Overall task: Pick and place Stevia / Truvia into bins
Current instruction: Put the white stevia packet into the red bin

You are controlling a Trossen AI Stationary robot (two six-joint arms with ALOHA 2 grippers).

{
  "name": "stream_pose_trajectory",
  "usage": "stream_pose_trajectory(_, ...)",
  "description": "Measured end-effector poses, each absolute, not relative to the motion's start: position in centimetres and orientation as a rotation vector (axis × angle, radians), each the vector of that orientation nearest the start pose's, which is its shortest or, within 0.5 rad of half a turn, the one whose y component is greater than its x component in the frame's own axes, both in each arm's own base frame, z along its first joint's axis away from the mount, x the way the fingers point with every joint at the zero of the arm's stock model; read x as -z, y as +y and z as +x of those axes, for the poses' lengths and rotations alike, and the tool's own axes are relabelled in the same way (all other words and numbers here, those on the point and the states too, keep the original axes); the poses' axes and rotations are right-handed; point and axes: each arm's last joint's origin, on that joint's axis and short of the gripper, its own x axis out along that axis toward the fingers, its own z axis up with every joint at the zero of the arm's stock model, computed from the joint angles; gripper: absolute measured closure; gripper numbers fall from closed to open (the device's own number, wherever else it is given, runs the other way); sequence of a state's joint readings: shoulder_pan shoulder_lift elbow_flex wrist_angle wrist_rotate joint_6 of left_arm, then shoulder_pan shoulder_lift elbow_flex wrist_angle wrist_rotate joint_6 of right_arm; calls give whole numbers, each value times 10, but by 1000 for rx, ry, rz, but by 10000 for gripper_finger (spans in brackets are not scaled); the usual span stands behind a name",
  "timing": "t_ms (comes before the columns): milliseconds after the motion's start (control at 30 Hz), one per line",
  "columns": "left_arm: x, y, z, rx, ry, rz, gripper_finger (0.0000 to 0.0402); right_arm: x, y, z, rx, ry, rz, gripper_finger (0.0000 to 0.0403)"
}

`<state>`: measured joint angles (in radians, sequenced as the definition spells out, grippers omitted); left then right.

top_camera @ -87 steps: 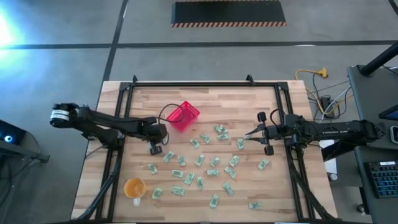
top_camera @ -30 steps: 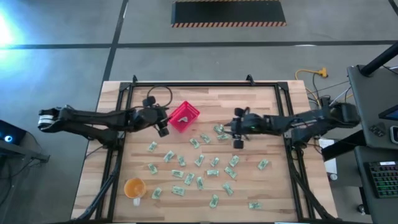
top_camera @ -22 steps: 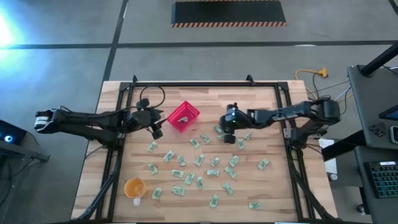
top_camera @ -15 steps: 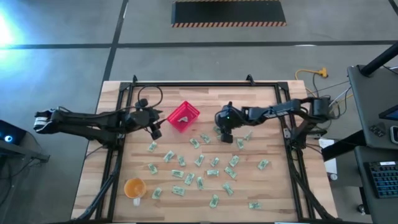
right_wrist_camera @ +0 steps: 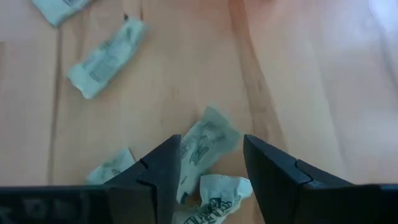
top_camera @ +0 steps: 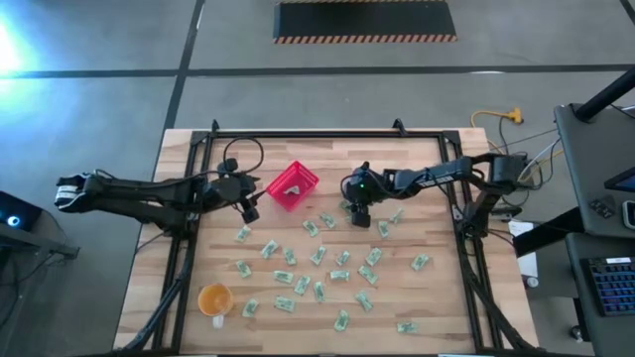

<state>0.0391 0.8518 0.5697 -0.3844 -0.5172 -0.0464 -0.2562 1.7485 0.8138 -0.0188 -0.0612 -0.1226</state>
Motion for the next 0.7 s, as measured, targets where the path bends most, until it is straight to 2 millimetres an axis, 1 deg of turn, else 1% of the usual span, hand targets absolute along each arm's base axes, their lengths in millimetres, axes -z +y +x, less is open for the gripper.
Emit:
stream_pose_trajectory(100,-233,21,171,-539,649,114,230,-115,-79,310,113,959,34,246)
stream_pose_trajectory(200,-234,21,171,-538,647,112,230,-113,-80,314,114,961,33,253)
stream_pose_trajectory(300,-234,21,170,-536,643,111,230,-114,-81,316,114,958,23,269)
stream_pose_trajectory(400,-234,21,170,-536,643,111,230,-116,-81,318,113,955,5,300)
stream_pose_trajectory(600,-232,20,168,-532,664,93,230,-121,-83,323,110,940,-22,383)
stream_pose_trajectory(700,-228,19,166,-512,711,58,230,-128,-83,328,109,912,-35,389)
